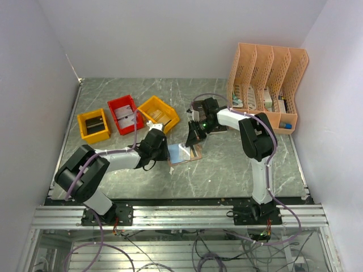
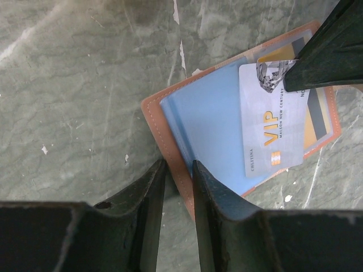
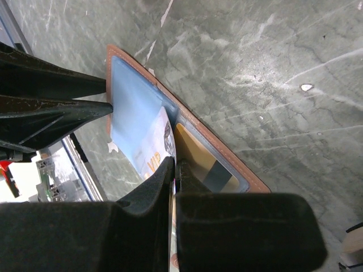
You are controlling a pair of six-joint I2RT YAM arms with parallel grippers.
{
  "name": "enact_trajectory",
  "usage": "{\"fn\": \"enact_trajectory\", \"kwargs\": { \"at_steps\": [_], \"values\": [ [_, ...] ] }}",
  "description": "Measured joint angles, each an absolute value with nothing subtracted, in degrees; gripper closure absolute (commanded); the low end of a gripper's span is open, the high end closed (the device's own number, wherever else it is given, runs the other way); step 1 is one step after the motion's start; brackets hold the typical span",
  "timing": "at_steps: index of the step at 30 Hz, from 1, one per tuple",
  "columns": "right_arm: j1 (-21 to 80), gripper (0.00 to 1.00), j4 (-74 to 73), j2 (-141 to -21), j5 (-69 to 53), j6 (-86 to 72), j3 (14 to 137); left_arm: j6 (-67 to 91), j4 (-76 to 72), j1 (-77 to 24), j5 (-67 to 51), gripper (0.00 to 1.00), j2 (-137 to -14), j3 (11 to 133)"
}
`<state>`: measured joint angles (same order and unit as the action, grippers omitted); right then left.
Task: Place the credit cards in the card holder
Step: Insert the credit card into the card holder.
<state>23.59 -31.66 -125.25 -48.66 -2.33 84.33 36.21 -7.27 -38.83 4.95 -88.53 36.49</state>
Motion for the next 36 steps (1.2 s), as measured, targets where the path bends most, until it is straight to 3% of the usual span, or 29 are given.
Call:
{"fn": "enact_trajectory", "kwargs": {
  "at_steps": [36],
  "values": [
    [24.23,0.95,-31.75,-126.82,-50.85,-2.9,85.67,31.68,-8.56,-38.35,2.42,0.66,-91.5,39.03]
  ]
}}
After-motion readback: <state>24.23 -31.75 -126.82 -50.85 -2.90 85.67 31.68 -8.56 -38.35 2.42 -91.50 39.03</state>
